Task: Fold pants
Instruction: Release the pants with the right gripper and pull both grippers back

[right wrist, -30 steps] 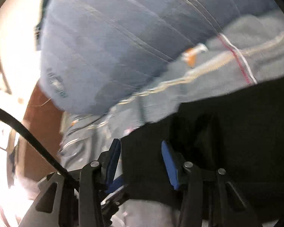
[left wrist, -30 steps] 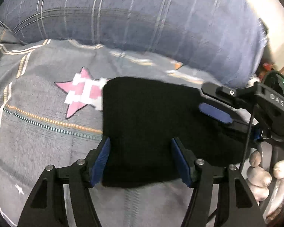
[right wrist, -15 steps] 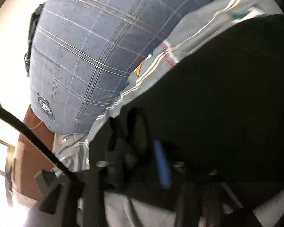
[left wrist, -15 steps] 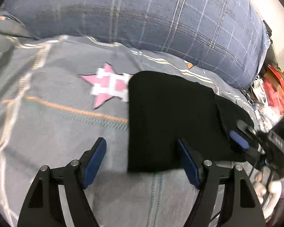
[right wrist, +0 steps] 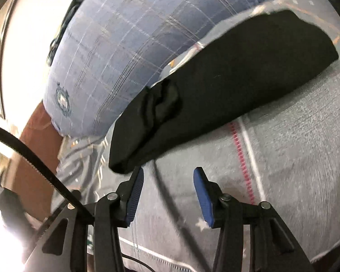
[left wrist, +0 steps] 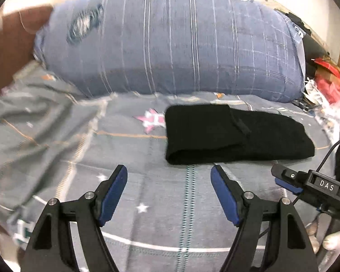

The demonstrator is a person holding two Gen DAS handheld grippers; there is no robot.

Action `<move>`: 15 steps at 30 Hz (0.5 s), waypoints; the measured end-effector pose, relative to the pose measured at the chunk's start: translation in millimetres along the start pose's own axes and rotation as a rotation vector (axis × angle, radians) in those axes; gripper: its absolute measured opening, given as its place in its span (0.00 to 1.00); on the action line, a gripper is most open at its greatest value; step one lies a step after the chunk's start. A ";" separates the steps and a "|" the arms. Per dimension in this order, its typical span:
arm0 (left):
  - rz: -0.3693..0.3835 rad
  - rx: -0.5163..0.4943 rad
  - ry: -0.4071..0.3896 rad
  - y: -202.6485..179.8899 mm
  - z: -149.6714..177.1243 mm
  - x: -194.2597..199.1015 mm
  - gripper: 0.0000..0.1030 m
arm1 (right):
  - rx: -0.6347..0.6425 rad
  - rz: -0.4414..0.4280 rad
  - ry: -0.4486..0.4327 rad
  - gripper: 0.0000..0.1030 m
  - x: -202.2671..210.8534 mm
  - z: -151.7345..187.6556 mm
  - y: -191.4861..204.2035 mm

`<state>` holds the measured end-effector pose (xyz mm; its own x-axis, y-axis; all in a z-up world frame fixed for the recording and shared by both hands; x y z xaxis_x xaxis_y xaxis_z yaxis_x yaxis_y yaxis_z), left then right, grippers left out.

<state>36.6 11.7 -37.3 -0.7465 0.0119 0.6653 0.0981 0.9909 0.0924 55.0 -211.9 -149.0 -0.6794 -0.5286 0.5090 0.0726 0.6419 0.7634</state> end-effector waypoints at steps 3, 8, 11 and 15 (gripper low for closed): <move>-0.062 -0.025 -0.047 2.4 0.2 21.9 0.78 | 0.073 0.011 -0.023 0.51 8.9 10.0 18.5; -0.098 -0.029 -0.062 6.9 1.9 39.7 0.80 | 0.196 0.048 -0.056 0.57 13.4 24.5 46.5; -0.086 -0.020 -0.060 8.7 3.2 43.9 0.80 | 0.235 0.061 -0.052 0.58 11.5 31.3 52.7; -0.078 -0.019 -0.056 8.8 5.6 44.5 0.80 | 0.263 0.078 -0.036 0.59 7.0 40.2 55.8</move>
Point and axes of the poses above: each gripper's, at about its wrist camera, not at the fingertips, and x roughly against the way its jaws point, y to its left, z to its underside, the point moved 5 cm from there along -x, roughly the way its jaws point, and after that the axes turned 7 degrees about -x, right-handed, at the moved point
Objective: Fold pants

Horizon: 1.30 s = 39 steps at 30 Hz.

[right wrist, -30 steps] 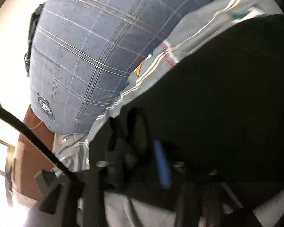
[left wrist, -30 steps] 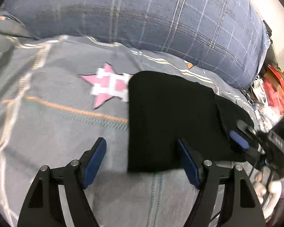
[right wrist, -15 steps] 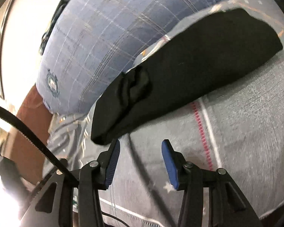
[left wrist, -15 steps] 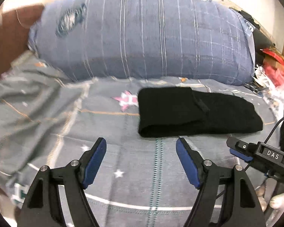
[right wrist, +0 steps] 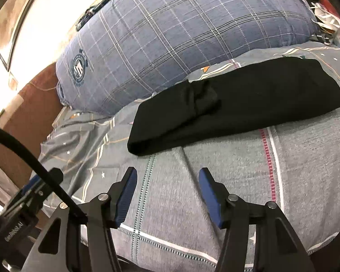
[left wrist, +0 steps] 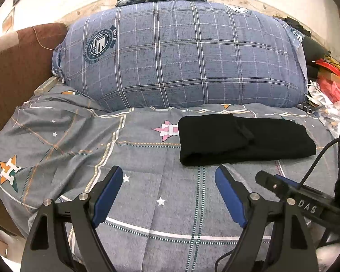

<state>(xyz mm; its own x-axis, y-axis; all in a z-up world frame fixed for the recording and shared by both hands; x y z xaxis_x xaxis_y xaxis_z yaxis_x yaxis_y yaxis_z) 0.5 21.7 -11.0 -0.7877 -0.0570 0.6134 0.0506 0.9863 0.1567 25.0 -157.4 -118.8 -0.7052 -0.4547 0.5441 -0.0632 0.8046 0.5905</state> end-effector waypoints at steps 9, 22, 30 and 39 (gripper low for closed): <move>0.006 -0.006 0.023 -4.6 2.2 -7.2 0.80 | -0.016 0.019 0.014 0.60 -7.8 2.4 -7.8; 0.036 -0.010 0.096 -13.7 7.9 -31.4 0.80 | -0.058 0.037 0.043 0.61 -22.1 1.9 -27.1; 0.041 -0.032 0.139 -21.1 9.8 -46.5 0.80 | -0.090 0.042 0.057 0.62 -29.6 -1.6 -42.3; 0.274 -0.150 0.166 -74.3 -46.8 -74.3 0.80 | -0.196 0.091 -0.049 0.62 3.3 -28.7 -100.2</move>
Point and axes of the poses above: each gripper's, at about its wrist camera, not at the fingertips, and x roughly against the way its jaws point, y to its left, z to its underside, the point moved 5 cm from there along -x, roughly the way its jaws point, and after that the axes turned 7 degrees about -x, right-handed, at the moved point
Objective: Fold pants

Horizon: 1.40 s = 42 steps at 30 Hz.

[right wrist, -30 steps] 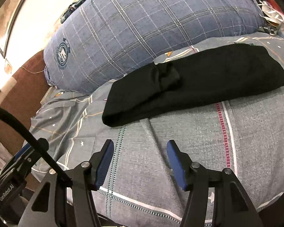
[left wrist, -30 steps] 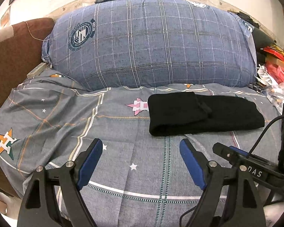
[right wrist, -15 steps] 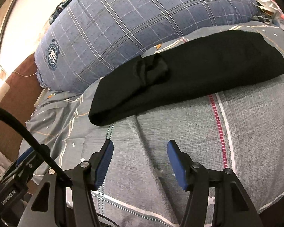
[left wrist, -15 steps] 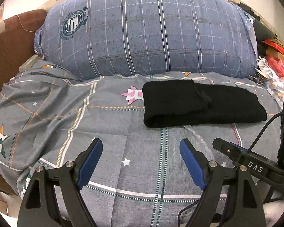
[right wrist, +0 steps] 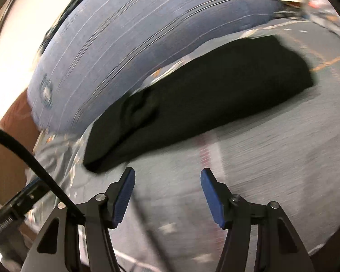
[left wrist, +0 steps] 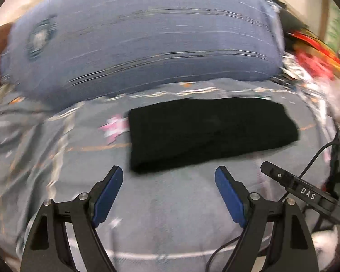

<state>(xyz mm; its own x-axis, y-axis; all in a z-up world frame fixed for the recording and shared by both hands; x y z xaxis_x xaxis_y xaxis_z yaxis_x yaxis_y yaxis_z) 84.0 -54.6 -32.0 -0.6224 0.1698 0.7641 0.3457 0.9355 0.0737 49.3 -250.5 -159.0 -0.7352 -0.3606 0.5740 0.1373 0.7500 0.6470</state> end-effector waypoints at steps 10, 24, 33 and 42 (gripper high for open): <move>0.291 -0.206 0.104 -110.8 -106.0 -108.7 0.80 | -0.213 0.119 -0.168 0.65 46.8 -64.3 -116.7; 0.394 -0.459 0.199 -256.1 -170.7 -228.2 0.80 | -0.132 0.099 -0.193 0.65 15.8 -114.5 -113.3; 0.429 -0.520 0.209 -266.2 -164.3 -208.7 0.16 | -0.072 0.037 -0.176 0.19 11.6 -120.5 -94.8; 0.519 -0.244 0.052 -170.5 -189.2 -116.4 0.14 | 0.099 -0.076 -0.162 0.16 39.8 -118.9 1.2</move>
Point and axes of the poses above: each gripper's, at about its wrist camera, not at the fingertips, and x roughly against the way its jaws point, y to its left, z to its underside, the point moved 5 cm from there along -x, roughly the way its jaws point, and after that the axes turned 7 degrees about -x, right-handed, at the moved point
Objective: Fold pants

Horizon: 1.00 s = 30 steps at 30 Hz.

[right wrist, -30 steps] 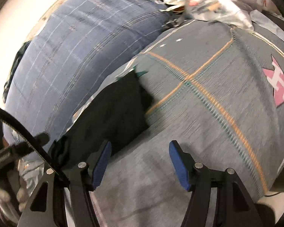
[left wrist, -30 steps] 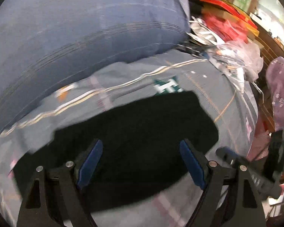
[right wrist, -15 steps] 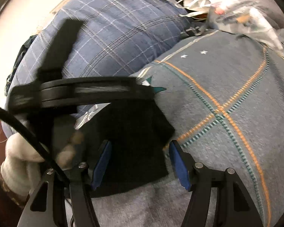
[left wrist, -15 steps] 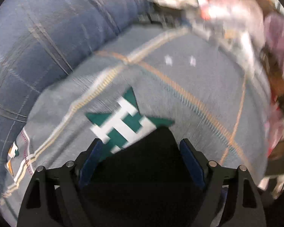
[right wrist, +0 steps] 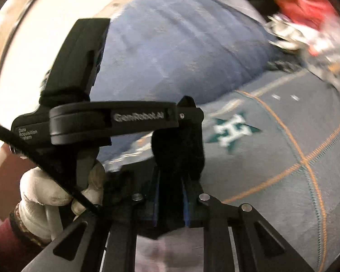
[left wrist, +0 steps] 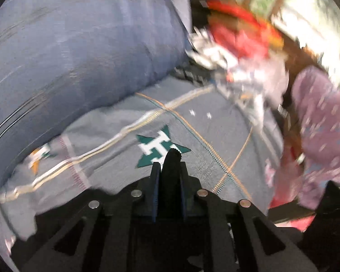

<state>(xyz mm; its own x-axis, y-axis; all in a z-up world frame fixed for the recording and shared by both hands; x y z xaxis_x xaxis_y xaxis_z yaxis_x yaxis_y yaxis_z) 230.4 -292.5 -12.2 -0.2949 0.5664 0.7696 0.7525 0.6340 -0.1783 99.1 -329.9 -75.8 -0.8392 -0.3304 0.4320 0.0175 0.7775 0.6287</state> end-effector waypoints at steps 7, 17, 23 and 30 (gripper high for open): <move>0.047 0.286 -0.206 83.2 67.6 115.6 0.14 | 0.185 -0.123 0.089 0.15 -19.4 28.8 107.0; 0.064 0.596 -0.294 199.6 183.6 153.2 0.14 | 0.334 -0.145 0.318 0.11 -114.1 108.7 200.5; 0.114 0.715 -0.323 241.5 225.5 141.9 0.14 | 0.366 -0.099 0.411 0.11 -164.1 138.3 211.6; 0.063 0.786 -0.305 265.6 248.6 135.4 0.25 | 0.378 -0.108 0.469 0.13 -186.1 153.8 213.8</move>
<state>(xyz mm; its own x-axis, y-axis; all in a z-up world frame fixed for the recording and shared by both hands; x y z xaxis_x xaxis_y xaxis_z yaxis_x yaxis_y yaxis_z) 243.9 83.5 -107.8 -0.4976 0.6585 0.5646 0.1771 0.7144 -0.6770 175.4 -19.8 -121.3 -0.4952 -0.5513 0.6715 -0.3207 0.8343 0.4484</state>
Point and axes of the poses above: each gripper's, at about its wrist camera, not at the fingertips, and x roughly against the way its jaws point, y to its left, z to its underside, the point moved 5 cm from there along -x, roughly the way its jaws point, and after that the axes turned 7 degrees about -x, right-handed, at the moved point
